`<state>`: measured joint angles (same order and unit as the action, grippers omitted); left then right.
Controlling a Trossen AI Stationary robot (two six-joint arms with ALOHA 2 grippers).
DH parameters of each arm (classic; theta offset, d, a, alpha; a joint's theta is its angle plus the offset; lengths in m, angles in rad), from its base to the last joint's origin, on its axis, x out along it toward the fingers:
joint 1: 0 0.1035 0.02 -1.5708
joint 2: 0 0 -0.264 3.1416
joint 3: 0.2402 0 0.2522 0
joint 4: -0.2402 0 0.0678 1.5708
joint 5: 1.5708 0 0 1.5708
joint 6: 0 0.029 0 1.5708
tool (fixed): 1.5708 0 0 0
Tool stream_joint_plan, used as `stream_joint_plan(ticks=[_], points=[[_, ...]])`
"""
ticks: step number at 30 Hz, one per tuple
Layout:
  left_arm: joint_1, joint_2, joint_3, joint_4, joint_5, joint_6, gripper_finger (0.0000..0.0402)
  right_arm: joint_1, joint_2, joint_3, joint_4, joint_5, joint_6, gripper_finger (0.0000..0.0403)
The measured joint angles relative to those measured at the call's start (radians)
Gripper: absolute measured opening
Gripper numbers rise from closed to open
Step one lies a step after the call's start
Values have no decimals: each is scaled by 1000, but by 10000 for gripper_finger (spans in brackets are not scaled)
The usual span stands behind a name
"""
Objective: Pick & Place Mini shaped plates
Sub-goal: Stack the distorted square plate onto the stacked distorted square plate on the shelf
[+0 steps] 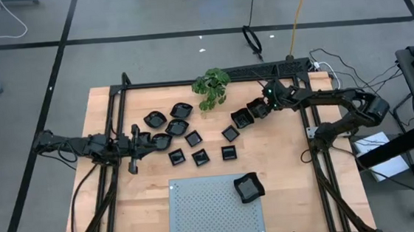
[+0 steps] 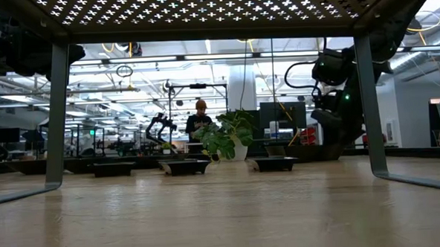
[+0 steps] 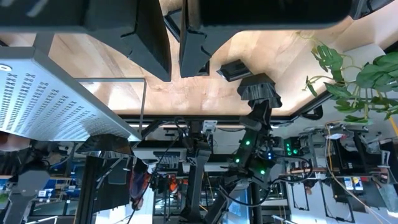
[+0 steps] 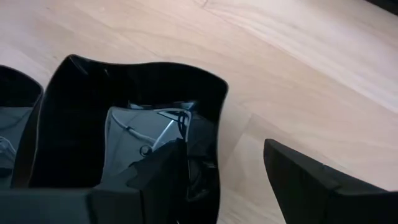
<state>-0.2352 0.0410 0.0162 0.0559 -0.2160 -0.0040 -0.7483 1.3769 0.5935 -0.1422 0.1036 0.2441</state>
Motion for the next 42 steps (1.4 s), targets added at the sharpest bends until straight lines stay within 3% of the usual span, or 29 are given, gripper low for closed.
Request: stream_joint_plan(ticks=[13,42], points=[[0,0,0,0,0,0,35,0,0,-4,34,0,12,224],[0,0,0,0,0,0,35,0,0,-4,33,0,13,121]])
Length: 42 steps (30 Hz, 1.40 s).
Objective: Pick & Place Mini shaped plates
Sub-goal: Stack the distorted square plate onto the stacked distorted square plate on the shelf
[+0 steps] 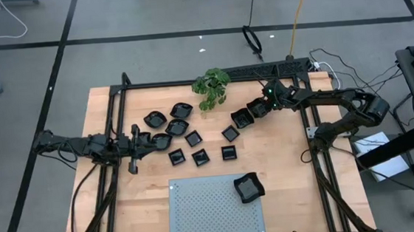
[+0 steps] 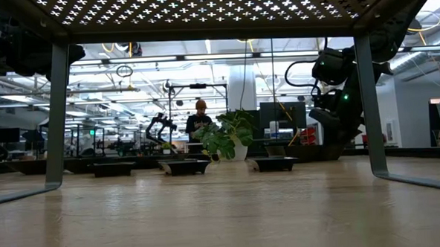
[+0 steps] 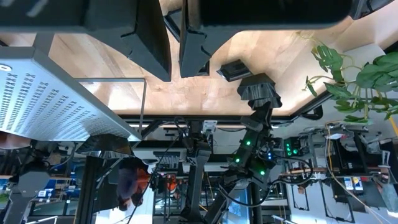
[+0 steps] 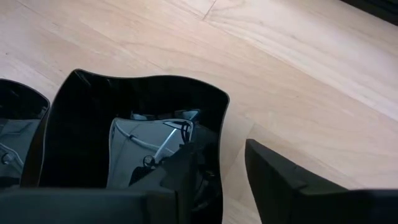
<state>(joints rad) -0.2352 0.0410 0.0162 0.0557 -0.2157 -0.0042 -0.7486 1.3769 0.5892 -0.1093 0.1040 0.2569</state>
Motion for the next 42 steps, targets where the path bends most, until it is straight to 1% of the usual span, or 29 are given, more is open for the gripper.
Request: stream_joint_plan(ticks=[27,38,42], points=[[0,0,0,0,0,0,35,0,-1,0,3,-3,-5,4],[0,0,0,0,0,0,35,0,-3,0,2,-3,-7,1],[0,0,0,0,0,0,35,0,-41,0,-1,-3,-8,1]])
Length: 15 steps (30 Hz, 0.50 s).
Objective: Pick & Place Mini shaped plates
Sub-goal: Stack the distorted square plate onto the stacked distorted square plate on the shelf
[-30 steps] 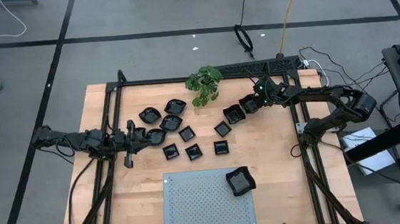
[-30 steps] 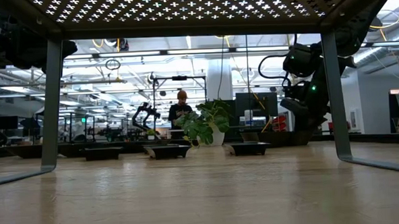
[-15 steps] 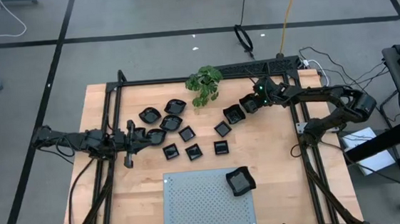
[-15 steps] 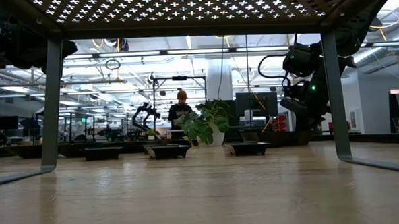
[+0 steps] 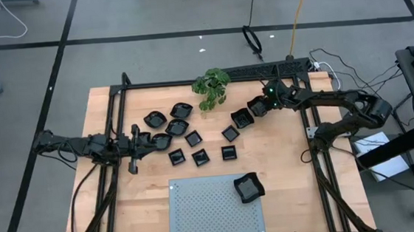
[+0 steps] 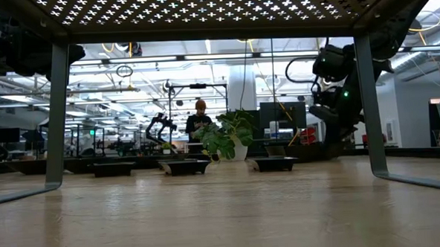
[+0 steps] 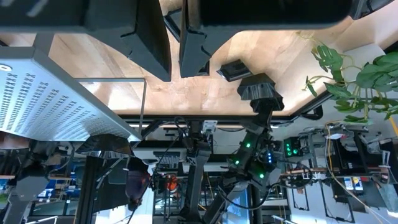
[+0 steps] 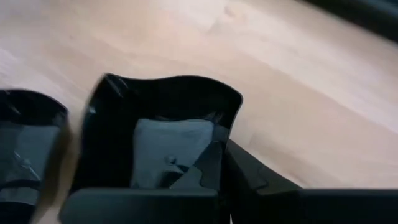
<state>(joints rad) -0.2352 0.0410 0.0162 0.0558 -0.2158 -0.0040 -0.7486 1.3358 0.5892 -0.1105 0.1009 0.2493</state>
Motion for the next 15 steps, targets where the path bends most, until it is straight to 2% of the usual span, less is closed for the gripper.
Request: stream_joint_plan(ticks=[13,15], points=[[0,0,0,0,0,0,35,0,-284,0,-51,-3,30,0],[0,0,0,0,0,0,35,0,-325,0,-54,-34,44,0]])
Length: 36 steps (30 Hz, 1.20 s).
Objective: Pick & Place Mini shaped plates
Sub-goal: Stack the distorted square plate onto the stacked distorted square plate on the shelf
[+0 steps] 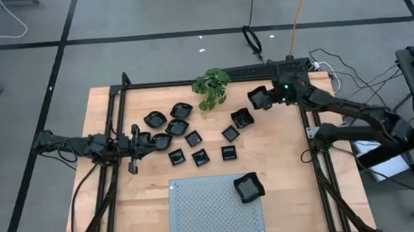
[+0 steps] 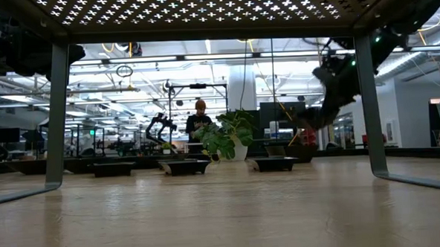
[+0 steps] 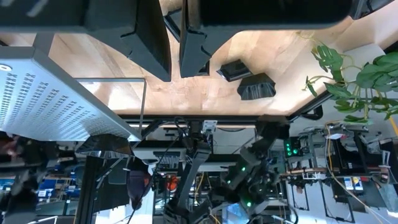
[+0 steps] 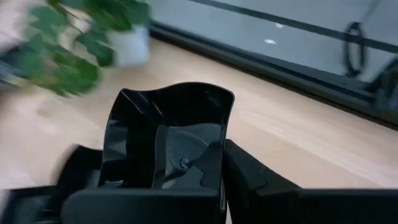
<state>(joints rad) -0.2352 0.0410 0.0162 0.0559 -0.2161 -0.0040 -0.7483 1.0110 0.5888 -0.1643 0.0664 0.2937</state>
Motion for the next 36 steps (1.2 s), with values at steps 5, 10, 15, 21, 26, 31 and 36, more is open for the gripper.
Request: stream_joint_plan(ticks=[5,10,15,21,26,31,36], points=[[0,0,0,0,0,0,35,13,-83,0,16,-149,35,0],[0,0,0,0,0,0,35,67,-148,0,36,-209,35,0],[0,0,0,0,0,0,35,134,-198,0,73,-220,33,0],[0,0,0,0,0,0,35,236,-222,0,152,-276,51,0],[0,0,0,0,0,0,35,337,-222,0,206,-281,61,0],[0,0,0,0,0,0,35,449,-222,0,269,-281,141,0],[0,0,0,0,0,0,35,596,-221,26,308,-281,173,0]])
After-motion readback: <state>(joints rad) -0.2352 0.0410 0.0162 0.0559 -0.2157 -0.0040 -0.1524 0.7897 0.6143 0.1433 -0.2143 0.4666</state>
